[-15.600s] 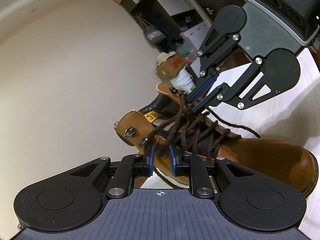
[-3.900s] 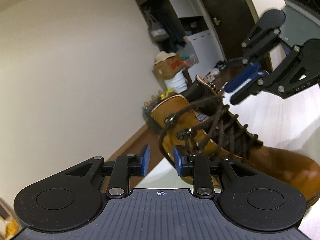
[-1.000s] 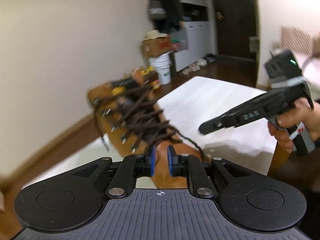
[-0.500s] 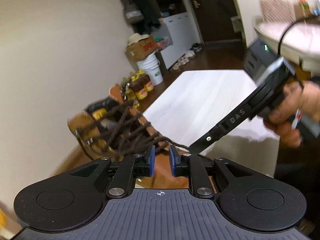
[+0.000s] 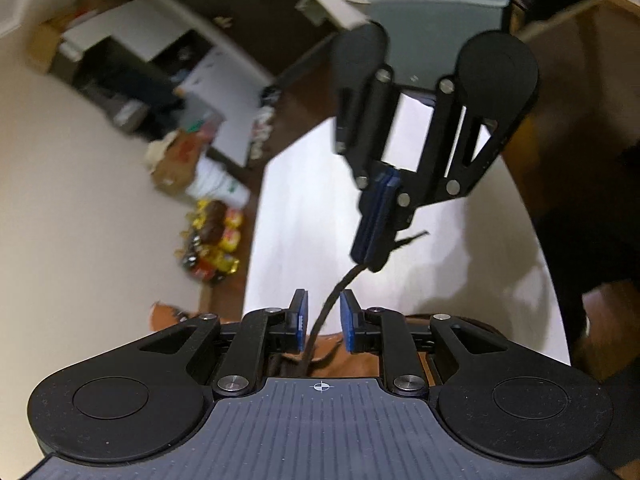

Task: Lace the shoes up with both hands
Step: 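Grip the laces at the top eyelets with the left tool while the right tool approaches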

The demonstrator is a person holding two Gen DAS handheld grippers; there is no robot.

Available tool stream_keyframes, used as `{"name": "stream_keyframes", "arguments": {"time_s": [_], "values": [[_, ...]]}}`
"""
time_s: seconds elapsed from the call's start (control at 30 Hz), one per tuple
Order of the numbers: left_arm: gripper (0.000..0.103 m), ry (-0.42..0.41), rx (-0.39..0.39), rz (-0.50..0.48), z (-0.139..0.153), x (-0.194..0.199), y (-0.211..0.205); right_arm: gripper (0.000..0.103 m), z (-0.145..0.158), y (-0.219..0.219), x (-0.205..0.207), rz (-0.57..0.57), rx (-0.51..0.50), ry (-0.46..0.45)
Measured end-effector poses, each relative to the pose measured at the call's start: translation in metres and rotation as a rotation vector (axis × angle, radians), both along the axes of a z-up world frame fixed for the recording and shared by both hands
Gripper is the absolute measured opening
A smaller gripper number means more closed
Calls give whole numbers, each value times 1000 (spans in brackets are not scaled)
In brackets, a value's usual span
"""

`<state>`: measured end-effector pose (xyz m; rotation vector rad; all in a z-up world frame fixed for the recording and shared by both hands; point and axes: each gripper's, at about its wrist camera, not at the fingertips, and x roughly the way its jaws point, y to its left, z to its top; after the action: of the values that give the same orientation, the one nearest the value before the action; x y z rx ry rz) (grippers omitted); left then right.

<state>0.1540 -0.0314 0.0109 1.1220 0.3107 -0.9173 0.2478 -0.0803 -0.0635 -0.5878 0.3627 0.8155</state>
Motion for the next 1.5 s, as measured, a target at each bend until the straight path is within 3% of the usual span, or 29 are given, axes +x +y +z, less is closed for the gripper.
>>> {"name": "stream_keyframes", "arguments": {"time_s": [0.13,0.2,0.3,0.37,0.5,0.53,0.67,0.8,0.87,1.03,1.3,1.5], "values": [[20,-4,39,-27,-11,-3,1,4,0,11,-9,71,-109,-123],[19,4,19,-31,-12,-5,4,4,0,15,-9,94,-138,-147],[4,58,-21,9,-12,-3,5,4,0,17,-8,111,-146,-160],[4,104,-56,52,-12,0,7,4,0,17,-7,110,-132,-156],[4,112,-128,140,-8,8,16,5,2,10,0,40,-38,-133],[4,107,-152,166,-8,10,20,5,3,3,3,-11,24,-111],[4,71,-237,274,-4,13,35,10,1,-23,22,-193,271,43],[4,9,-298,399,7,19,45,12,-10,-33,37,-299,382,151],[4,-20,-373,500,20,26,55,12,-13,-33,38,-324,405,173],[4,-44,-486,603,45,30,60,12,-8,-26,53,-373,488,189],[4,-85,-510,625,63,30,57,13,12,0,84,-383,567,132],[4,-99,-516,623,70,30,56,15,22,24,99,-348,509,64]]}}
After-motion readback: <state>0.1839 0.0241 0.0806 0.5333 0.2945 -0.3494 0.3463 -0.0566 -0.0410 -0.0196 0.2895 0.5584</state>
